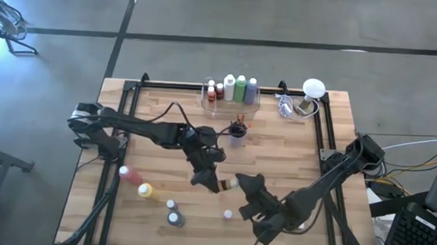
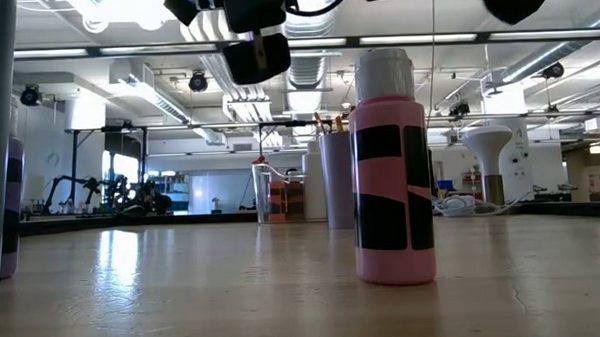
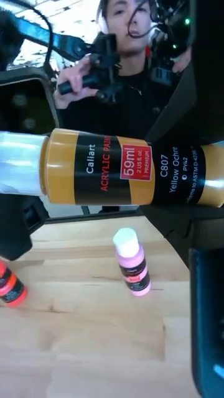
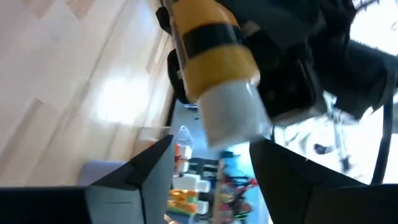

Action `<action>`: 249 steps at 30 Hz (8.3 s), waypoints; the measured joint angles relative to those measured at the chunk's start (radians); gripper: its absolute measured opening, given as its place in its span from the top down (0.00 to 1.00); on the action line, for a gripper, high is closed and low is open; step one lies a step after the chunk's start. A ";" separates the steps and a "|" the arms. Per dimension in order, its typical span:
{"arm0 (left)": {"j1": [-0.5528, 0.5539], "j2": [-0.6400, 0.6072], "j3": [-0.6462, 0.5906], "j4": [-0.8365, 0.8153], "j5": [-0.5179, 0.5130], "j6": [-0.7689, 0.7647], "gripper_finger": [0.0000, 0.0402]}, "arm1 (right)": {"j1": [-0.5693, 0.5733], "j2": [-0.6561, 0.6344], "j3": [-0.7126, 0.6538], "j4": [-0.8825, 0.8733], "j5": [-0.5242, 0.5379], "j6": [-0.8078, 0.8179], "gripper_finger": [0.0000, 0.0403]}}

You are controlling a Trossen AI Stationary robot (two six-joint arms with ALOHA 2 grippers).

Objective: Pick & Place Paint Supplies
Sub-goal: Put the yellow black paint bottle into the transparent bin

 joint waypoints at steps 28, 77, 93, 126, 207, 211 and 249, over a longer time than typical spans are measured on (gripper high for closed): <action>-0.050 -0.047 -0.245 0.595 -0.783 0.643 0.71 | 0.038 -0.667 -0.635 0.465 -0.445 0.601 0.52; -0.052 0.042 -0.279 0.908 -0.787 0.768 0.71 | -0.316 -0.619 -0.514 0.680 -0.783 0.496 0.44; -0.052 0.042 -0.279 0.906 -0.790 0.784 0.71 | -0.356 -0.619 -0.514 0.708 -0.853 0.505 0.45; -0.051 0.042 -0.279 0.884 -0.798 0.792 0.71 | -0.376 -0.577 -0.457 0.598 -0.854 0.516 0.58; -0.068 -0.467 -0.490 0.386 -1.317 0.530 0.29 | -1.083 0.070 0.000 0.590 -1.058 0.626 0.72; -0.068 -0.467 -0.490 0.384 -1.317 0.525 0.29 | -1.083 0.104 -0.001 0.592 -1.054 0.625 0.72; -0.068 -0.467 -0.490 0.386 -1.316 0.517 0.29 | -1.103 0.232 -0.001 0.665 -0.984 0.656 0.72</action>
